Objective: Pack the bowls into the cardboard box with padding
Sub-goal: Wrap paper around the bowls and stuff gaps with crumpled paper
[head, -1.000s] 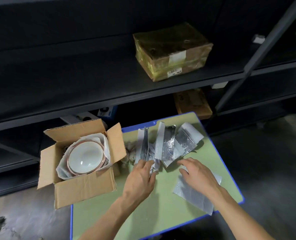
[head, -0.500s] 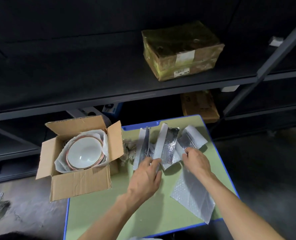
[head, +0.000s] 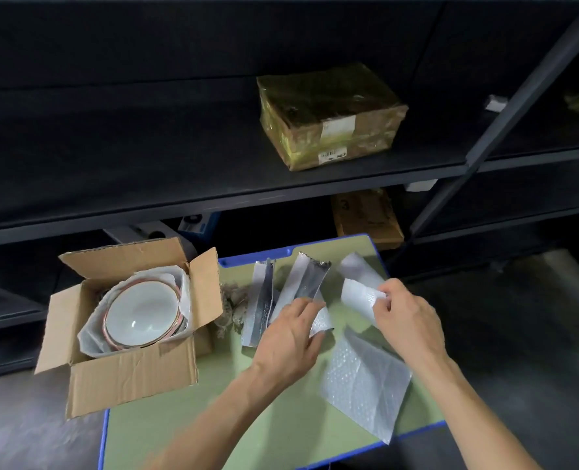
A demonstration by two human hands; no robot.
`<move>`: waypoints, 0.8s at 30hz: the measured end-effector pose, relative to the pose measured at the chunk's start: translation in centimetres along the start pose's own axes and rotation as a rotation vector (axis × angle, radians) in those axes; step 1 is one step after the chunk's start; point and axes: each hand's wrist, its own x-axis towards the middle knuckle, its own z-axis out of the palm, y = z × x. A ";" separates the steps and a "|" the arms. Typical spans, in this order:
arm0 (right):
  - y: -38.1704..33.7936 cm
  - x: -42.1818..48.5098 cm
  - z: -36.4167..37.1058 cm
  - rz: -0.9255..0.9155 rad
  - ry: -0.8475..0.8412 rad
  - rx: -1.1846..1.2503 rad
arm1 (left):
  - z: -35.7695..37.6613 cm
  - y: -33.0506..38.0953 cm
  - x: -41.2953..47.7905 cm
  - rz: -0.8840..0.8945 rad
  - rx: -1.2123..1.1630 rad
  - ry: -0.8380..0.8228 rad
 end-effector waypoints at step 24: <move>-5.8 -1.9 -0.3 -0.297 -0.407 0.450 | -5.4 -0.3 -2.4 0.094 0.116 -0.040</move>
